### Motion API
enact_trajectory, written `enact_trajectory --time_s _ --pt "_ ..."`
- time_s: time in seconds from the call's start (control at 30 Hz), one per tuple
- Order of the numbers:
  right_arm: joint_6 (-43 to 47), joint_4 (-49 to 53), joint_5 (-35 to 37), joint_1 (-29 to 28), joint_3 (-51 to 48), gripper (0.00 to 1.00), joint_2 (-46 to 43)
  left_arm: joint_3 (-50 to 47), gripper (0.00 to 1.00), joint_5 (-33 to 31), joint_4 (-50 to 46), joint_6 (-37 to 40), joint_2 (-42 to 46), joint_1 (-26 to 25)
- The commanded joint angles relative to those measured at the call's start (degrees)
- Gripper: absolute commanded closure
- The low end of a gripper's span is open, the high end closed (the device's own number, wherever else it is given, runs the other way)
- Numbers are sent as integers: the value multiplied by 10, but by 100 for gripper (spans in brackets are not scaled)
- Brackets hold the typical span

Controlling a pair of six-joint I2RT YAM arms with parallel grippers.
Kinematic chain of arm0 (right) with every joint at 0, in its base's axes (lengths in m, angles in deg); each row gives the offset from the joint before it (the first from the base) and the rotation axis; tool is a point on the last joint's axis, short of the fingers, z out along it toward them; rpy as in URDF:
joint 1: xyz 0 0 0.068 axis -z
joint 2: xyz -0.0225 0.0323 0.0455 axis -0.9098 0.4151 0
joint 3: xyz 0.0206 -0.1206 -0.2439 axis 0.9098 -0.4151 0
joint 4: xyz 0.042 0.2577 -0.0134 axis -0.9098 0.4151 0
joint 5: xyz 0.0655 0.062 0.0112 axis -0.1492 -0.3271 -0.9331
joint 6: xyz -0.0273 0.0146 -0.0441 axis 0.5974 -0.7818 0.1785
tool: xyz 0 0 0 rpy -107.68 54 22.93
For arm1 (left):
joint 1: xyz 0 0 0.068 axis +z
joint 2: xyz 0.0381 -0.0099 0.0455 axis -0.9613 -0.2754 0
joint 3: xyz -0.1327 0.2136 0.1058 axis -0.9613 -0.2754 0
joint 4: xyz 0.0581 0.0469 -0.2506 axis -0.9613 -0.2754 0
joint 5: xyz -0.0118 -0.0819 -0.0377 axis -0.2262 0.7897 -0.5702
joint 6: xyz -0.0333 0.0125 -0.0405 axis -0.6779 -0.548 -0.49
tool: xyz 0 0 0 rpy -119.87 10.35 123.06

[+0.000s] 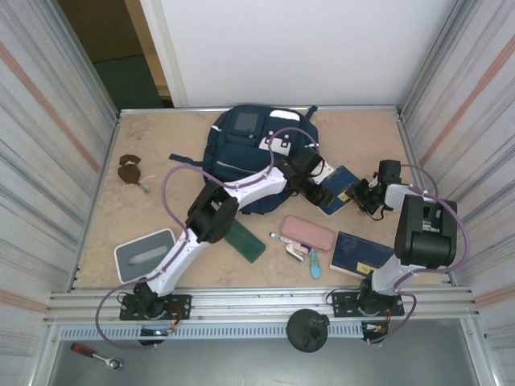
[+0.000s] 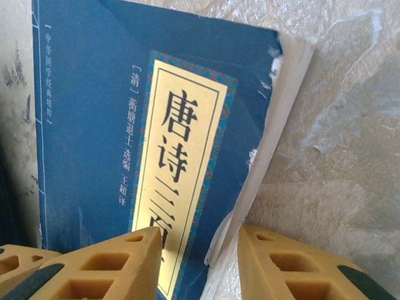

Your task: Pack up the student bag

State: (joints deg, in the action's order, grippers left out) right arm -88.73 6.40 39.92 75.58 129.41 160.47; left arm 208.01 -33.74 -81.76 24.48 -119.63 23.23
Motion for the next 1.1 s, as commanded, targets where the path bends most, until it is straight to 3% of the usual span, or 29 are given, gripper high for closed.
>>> enact_trajectory --time_s 0.0,0.27,0.4,0.57,0.77,1.07 --pt "1 -8 -11 -12 6 70 5 -25 41 12 -45 5 5 -25" --pt "6 -8 10 -15 11 85 -15 -45 41 16 -33 1 14 -31" --pt "17 -5 7 -14 18 99 -14 -55 41 17 -26 0 30 -31" --pt "30 5 3 1 21 100 -37 -76 37 16 -12 -7 72 -26" --pt "11 -27 -102 30 9 100 -78 -147 33 35 55 -74 149 5" --pt "-39 -52 -189 40 19 100 -143 -286 28 70 175 -185 268 75"
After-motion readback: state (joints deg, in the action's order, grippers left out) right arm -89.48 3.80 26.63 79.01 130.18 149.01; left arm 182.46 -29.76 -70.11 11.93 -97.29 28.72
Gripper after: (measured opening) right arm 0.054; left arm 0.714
